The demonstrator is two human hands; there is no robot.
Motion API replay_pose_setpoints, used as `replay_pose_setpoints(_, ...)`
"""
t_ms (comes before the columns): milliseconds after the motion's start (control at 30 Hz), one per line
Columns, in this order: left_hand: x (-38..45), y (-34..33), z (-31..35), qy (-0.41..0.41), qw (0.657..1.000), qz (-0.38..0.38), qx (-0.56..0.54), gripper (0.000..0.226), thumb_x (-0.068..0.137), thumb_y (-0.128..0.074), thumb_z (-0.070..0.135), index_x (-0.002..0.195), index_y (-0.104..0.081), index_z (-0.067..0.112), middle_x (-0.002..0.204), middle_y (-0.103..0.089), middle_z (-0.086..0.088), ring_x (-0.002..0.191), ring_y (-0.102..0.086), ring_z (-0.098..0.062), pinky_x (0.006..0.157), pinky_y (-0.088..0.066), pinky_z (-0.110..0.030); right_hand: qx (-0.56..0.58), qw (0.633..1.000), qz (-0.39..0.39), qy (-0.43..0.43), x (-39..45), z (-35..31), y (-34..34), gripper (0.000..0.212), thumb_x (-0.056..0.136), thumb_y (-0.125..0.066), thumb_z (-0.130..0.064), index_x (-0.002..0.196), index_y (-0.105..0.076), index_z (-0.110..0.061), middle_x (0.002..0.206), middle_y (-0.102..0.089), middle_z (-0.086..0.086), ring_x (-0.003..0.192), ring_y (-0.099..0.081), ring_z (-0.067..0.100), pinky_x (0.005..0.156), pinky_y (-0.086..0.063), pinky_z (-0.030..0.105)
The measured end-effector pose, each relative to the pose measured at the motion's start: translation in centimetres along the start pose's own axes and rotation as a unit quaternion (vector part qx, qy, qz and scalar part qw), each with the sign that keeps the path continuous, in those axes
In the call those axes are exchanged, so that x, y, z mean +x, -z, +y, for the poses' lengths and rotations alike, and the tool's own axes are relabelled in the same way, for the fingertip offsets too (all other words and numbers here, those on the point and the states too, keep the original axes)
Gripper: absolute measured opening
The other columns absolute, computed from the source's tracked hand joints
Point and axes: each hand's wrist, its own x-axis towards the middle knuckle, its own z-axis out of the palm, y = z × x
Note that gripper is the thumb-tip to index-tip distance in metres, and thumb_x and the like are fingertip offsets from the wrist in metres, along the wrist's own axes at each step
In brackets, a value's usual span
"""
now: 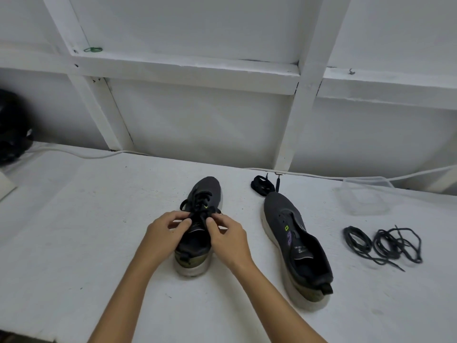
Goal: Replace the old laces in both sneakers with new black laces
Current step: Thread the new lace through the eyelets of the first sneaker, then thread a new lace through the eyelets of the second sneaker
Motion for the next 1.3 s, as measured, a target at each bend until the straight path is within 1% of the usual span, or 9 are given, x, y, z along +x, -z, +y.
replay_pose_setpoints(100, -0.4, -0.5, 0.5, -0.026, 0.997, 0.029, 0.062, 0.016, 0.095, -0.065, 0.023, 0.109, -0.071, 0.026, 0.109, -0.069, 0.011, 0.104, -0.064, -0.007, 0.086, -0.052, -0.026, -0.029, 0.999, -0.011, -0.007, 0.1, -0.1, 0.9, 0.02, 0.098, -0.062, -0.033, 0.115, -0.073, -0.03, 0.103, -0.072, -0.021, 0.091, -0.069, -0.001, 0.089, -0.058, 0.028)
replay_pose_setpoints(233, -1.6, -2.0, 3.7, -0.149, 0.974, 0.12, 0.123, 0.01, 0.095, -0.061, 0.02, 0.098, -0.069, 0.025, 0.099, -0.065, 0.013, 0.093, -0.062, -0.004, 0.078, -0.044, -0.014, -0.092, 0.995, 0.023, 0.021, 0.0, -1.1, 4.2, 0.02, 0.099, -0.06, -0.033, 0.113, -0.073, -0.026, 0.106, -0.072, -0.018, 0.085, -0.066, -0.006, 0.071, -0.047, 0.008)
replay_pose_setpoints(400, -3.6, -6.8, 7.3, -0.202, 0.978, 0.011, 0.049, 0.011, 0.095, -0.062, 0.019, 0.094, -0.072, 0.023, 0.092, -0.069, 0.017, 0.09, -0.062, 0.004, 0.073, -0.046, -0.007, -0.14, 0.977, 0.126, 0.096, -1.1, -2.7, 10.3, 0.017, 0.098, -0.06, -0.024, 0.106, -0.075, -0.025, 0.087, -0.071, -0.018, 0.083, -0.066, -0.003, 0.072, -0.043, 0.004)
replay_pose_setpoints(600, -4.7, -13.3, 7.8, -0.185, 0.977, -0.097, 0.05, 0.011, 0.096, -0.061, 0.021, 0.099, -0.072, 0.023, 0.096, -0.07, 0.014, 0.089, -0.061, 0.005, 0.077, -0.044, -0.006, -0.179, 0.954, 0.219, 0.1, -3.5, -2.4, 17.5, 0.016, 0.097, -0.061, -0.024, 0.104, -0.075, -0.028, 0.096, -0.072, -0.023, 0.093, -0.062, -0.011, 0.077, -0.041, 0.003)
replay_pose_setpoints(800, -5.6, -16.6, 7.3, -0.127, 0.971, -0.162, 0.123, 0.05, 0.095, -0.061, 0.044, 0.139, -0.056, 0.021, 0.131, -0.058, 0.007, 0.118, -0.055, -0.01, 0.1, -0.043, -0.023, -0.174, 0.978, 0.11, -0.041, -5.0, 0.4, 20.4, 0.036, 0.095, -0.062, -0.045, 0.13, -0.066, -0.038, 0.125, -0.063, -0.025, 0.114, -0.06, -0.001, 0.097, -0.048, 0.027)
replay_pose_setpoints(900, -5.7, -17.3, 7.0, -0.135, 0.968, -0.172, 0.125, 0.049, 0.096, -0.06, 0.04, 0.14, -0.055, 0.019, 0.133, -0.059, 0.004, 0.123, -0.054, -0.013, 0.099, -0.042, -0.021, -0.141, 0.985, 0.092, -0.046, -5.1, 1.8, 19.8, 0.03, 0.099, -0.06, -0.036, 0.127, -0.069, -0.034, 0.119, -0.07, -0.02, 0.11, -0.065, 0.0, 0.1, -0.053, 0.031)
replay_pose_setpoints(1000, -5.8, -17.4, 6.8, -0.154, 0.969, -0.158, 0.108, 0.042, 0.101, -0.053, 0.027, 0.142, -0.054, 0.015, 0.138, -0.059, 0.001, 0.123, -0.055, -0.01, 0.096, -0.039, -0.015, -0.127, 0.985, 0.116, -0.017, -5.2, 2.2, 19.0, 0.027, 0.103, -0.055, -0.027, 0.121, -0.074, -0.03, 0.111, -0.074, -0.016, 0.106, -0.067, 0.001, 0.094, -0.054, 0.023)
replay_pose_setpoints(1167, -5.1, -16.2, 6.4, -0.166, 0.974, -0.098, 0.116, 0.035, 0.104, -0.045, 0.018, 0.135, -0.061, 0.015, 0.116, -0.07, -0.001, 0.093, -0.059, -0.007, 0.073, -0.04, 0.001, -0.135, 0.983, 0.125, 0.002, -5.5, 1.8, 16.5, 0.026, 0.103, -0.054, -0.02, 0.115, -0.076, -0.026, 0.1, -0.07, -0.021, 0.093, -0.061, -0.016, 0.077, -0.043, 0.001)
replay_pose_setpoints(1300, -4.8, -15.1, 5.5, -0.166, 0.976, -0.072, 0.119, 0.033, 0.103, -0.047, 0.016, 0.132, -0.063, 0.014, 0.103, -0.067, 0.008, 0.081, -0.056, 0.005, 0.072, -0.038, 0.002, -0.095, 0.987, 0.131, 0.013, -5.8, 2.1, 14.6, 0.023, 0.101, -0.058, -0.025, 0.115, -0.076, -0.03, 0.105, -0.072, -0.023, 0.101, -0.062, -0.013, 0.09, -0.051, 0.016)
